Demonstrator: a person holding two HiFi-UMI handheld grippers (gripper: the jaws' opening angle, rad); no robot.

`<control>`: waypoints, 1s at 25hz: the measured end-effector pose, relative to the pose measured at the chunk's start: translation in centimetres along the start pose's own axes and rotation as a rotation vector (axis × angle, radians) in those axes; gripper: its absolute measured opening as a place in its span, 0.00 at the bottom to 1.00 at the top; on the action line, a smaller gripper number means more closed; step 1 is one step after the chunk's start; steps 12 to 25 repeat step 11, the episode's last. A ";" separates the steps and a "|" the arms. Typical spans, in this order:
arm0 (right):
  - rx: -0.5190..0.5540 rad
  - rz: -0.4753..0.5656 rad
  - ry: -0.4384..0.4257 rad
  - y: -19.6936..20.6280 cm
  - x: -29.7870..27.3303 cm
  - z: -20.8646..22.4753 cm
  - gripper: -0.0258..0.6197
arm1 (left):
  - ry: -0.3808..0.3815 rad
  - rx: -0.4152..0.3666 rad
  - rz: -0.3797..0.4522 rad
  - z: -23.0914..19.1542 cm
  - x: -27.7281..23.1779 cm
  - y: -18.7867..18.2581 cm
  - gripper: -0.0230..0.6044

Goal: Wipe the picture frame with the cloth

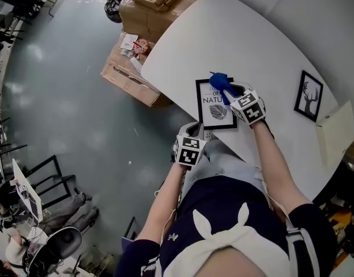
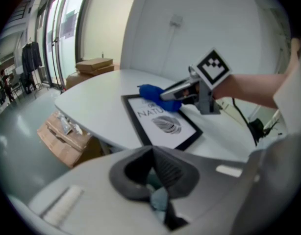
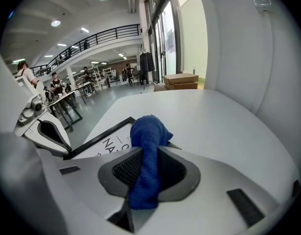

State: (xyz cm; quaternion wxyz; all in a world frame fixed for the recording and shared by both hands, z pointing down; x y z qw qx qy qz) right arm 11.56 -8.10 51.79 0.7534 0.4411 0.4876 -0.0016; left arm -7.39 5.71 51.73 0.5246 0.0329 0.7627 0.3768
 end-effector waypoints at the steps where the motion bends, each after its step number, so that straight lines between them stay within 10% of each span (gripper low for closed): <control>1: -0.002 -0.002 -0.003 -0.1 0.0 0.0 0.17 | -0.004 0.002 0.007 0.0 0.0 0.0 0.04; 25: -0.007 -0.004 -0.028 0.2 0.0 0.2 0.17 | -0.018 -0.012 0.010 0.3 -0.1 0.2 0.04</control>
Point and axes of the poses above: the fingertips, and each gripper's own axes: x backward along the fingers, z to its right, y out of its underside, the point moved 10 cm from there along x, backward along the fingers, and after that the axes turned 5 degrees about -x, right-handed, at the moved point
